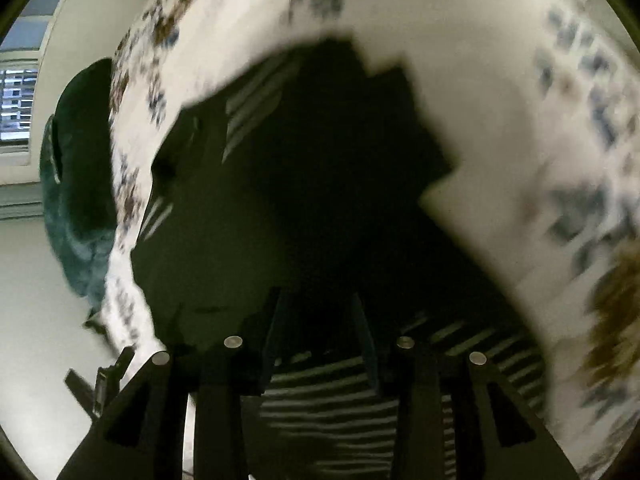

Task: Fold small clothes

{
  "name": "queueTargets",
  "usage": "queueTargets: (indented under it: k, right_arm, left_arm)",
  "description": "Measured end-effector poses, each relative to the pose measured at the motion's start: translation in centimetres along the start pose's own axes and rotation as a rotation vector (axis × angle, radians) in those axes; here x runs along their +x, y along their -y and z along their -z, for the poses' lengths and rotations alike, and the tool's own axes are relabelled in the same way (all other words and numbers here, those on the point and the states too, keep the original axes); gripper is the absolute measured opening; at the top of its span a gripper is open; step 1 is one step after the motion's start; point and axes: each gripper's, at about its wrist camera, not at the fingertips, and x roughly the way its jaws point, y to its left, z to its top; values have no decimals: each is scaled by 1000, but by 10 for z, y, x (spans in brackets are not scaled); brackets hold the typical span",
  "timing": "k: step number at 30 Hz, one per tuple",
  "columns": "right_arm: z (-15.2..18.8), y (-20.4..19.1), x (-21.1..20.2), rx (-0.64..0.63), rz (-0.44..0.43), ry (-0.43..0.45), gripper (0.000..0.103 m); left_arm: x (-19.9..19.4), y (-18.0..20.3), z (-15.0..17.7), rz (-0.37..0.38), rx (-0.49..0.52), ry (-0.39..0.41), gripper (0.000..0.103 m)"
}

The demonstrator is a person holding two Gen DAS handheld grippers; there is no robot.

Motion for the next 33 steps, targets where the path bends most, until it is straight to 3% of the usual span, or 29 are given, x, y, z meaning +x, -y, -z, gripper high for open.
queueTargets:
  k: [2,3,4,5,6,7,8,9,15,20,21,22,23,24,25,26,27,28,33]
  right_arm:
    - [1,0,25,36,-6,-19,37]
    - [0,2,35,53,-9,-23,37]
    - [-2,2,45,72,-17,-24,37]
    - [-5,3,54,97,-28,-22,37]
    - [-7,2,62,123,-39,-11,37]
    - [-9,1,67,133,-43,-2,37]
    - [-9,0,70,148,-43,20,30]
    - [-4,1,68,154,-48,45,7]
    - [19,-17,42,70,52,123,4]
    - [25,-6,45,38,142,36,6]
    - [22,-4,51,44,151,-1,12]
    - [21,-1,52,48,155,-25,14]
    - [20,-1,50,52,149,-33,21]
    - [20,-1,46,51,145,-28,36]
    - [22,-3,35,31,159,0,45]
    - [24,-4,27,16,167,23,59]
    - [28,-6,18,-6,180,49,71]
    - [31,-6,11,-23,210,63,77]
    - [47,0,-19,-62,274,96,103]
  left_arm:
    - [10,-10,-2,64,-82,-15,91]
    - [18,-12,-4,104,-109,-26,78]
    - [25,-11,-6,118,-115,-39,54]
    - [34,-8,-9,122,-109,-56,39]
    - [44,-4,-11,109,-86,-75,15]
    - [53,0,-12,77,-57,-87,6]
    - [60,6,-12,44,-20,-88,6]
    - [60,8,-11,26,2,-78,4]
    - [29,5,7,18,43,-23,2]
    - [46,-2,1,-18,43,-103,8]
    - [45,4,-2,-48,67,-105,13]
    - [42,11,-4,-67,97,-96,27]
    - [37,18,-6,-94,138,-71,37]
    - [29,24,-8,-108,176,-30,57]
    - [22,29,-9,-117,210,11,73]
    - [15,35,-9,-125,251,55,78]
    - [9,41,-9,-134,300,83,88]
    - [8,45,-9,-149,334,92,96]
    - [-8,68,-2,-181,469,124,103]
